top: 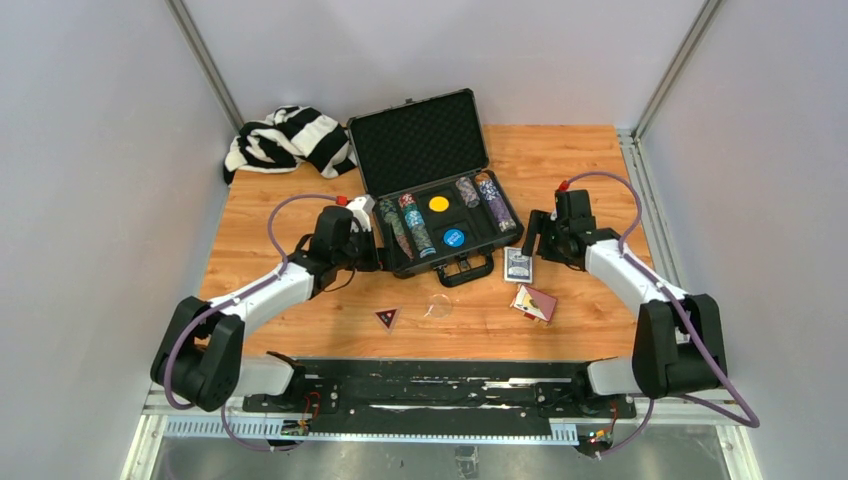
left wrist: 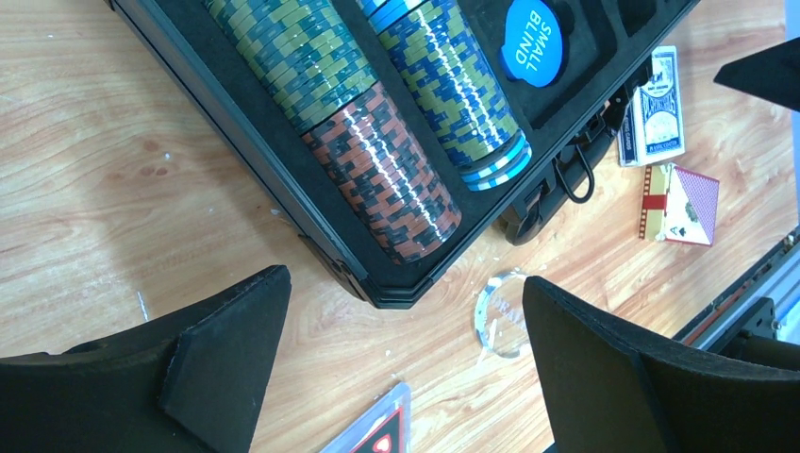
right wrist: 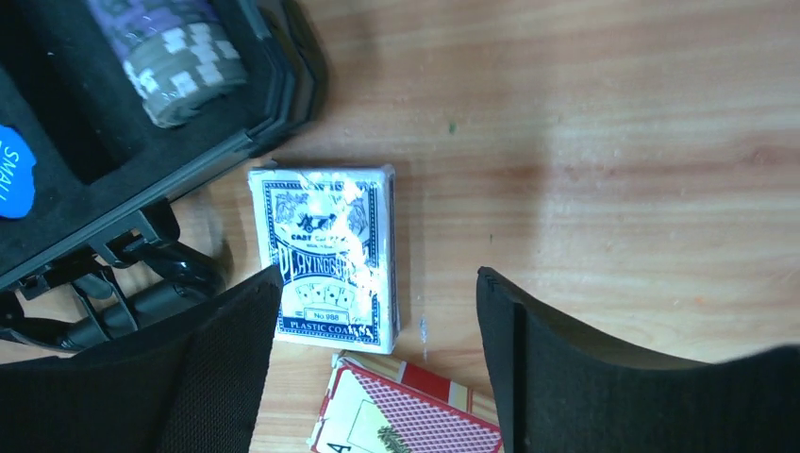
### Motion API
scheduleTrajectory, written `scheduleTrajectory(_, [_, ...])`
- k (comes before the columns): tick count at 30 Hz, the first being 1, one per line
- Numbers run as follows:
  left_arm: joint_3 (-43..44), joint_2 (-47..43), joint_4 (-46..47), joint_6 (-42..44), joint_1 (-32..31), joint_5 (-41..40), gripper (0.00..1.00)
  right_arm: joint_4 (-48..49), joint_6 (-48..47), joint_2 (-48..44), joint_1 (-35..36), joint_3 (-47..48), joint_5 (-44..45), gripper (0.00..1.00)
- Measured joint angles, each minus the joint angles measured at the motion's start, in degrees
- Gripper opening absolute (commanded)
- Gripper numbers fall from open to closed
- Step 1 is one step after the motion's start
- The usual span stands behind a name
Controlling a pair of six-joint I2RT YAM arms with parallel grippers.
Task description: Pack up texas hold em set
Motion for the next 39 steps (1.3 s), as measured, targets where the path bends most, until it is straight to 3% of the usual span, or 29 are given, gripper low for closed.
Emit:
scheduleTrajectory(6, [0.0, -0.2, 0.0, 0.0, 0.0, -0.1, 0.98, 0.3, -4.4, 2.8, 1.0, 3.2, -1.4, 0.81])
scheduleTrajectory(10, [0.0, -0.4, 0.0, 0.0, 0.0, -0.2, 0.98, 0.2, -6.0, 7.1, 5.5, 3.6, -0.7, 0.82])
scheduleTrajectory(21, [0.0, -0.7, 0.0, 0.0, 0.0, -0.3, 0.98, -0.9, -6.6, 12.0, 14.2, 4.3, 6.6, 0.84])
scheduleTrajectory(24, [0.0, -0.9, 0.0, 0.0, 0.0, -0.3, 0.98, -1.3, -6.3, 13.2, 14.3, 4.9, 8.4, 0.71])
scheduleTrajectory(28, [-0.1, -1.4, 0.0, 0.0, 0.0, -0.6, 0.98, -1.4, -5.5, 13.5, 15.1, 5.4, 11.2, 0.33])
scheduleTrajectory(29, [-0.1, -1.9, -0.1, 0.0, -0.1, -0.7, 0.98, -1.4, -5.3, 13.3, 15.3, 5.4, 11.9, 0.28])
scheduleTrajectory(33, [-0.1, -5.4, 0.0, -0.5, -0.9, -1.7, 0.98, -2.6, -5.2, 10.3, 15.5, 4.5, 13.8, 0.2])
scheduleTrajectory(39, [0.9, -8.4, -0.1, -1.6, -2.5, -1.8, 0.98, -4.0, -7.3, -2.4, 15.5, 3.5, 12.9, 0.13])
